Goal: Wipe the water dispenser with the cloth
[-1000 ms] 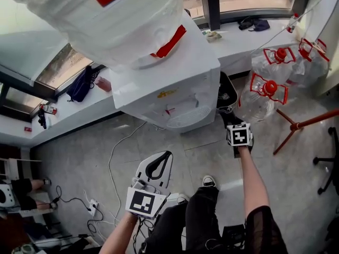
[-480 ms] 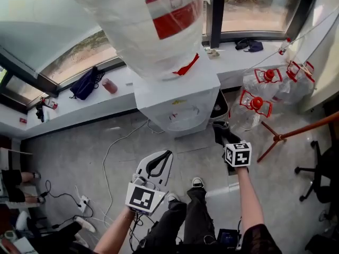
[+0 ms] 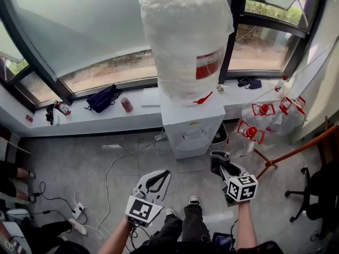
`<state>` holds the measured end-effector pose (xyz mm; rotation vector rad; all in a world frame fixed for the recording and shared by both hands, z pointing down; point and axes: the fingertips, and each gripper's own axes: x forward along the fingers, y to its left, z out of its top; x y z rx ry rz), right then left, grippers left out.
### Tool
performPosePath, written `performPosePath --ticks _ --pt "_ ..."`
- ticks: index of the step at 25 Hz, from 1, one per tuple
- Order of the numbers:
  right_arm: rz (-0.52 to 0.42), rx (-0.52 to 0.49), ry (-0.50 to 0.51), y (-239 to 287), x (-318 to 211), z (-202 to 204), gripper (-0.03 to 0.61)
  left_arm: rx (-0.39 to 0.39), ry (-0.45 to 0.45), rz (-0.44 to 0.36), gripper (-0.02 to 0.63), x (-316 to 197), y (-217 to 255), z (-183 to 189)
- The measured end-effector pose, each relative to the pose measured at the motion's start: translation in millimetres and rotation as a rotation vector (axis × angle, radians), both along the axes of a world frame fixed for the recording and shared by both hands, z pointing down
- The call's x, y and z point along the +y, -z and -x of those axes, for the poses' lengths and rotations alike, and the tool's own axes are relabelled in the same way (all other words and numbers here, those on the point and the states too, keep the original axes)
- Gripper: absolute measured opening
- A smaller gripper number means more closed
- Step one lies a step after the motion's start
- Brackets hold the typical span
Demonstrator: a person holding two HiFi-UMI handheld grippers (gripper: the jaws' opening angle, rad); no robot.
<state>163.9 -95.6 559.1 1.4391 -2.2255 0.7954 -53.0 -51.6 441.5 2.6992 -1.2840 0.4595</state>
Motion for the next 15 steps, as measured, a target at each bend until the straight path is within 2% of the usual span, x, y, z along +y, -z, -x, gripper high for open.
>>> performPosePath --ticks 5,10,15 --pt "-0.069 0.002 0.039 60 34 30 0.112 0.025 0.037 -0.013 0.021 35 23 25" --pt "-0.112 0.033 0.077 100 74 54 0.112 0.083 0.064 -0.030 0.020 67 48 44" --pt "-0.150 0.020 0.098 128 104 83 0.114 0.071 0.042 -0.058 0.020 94 62 59"
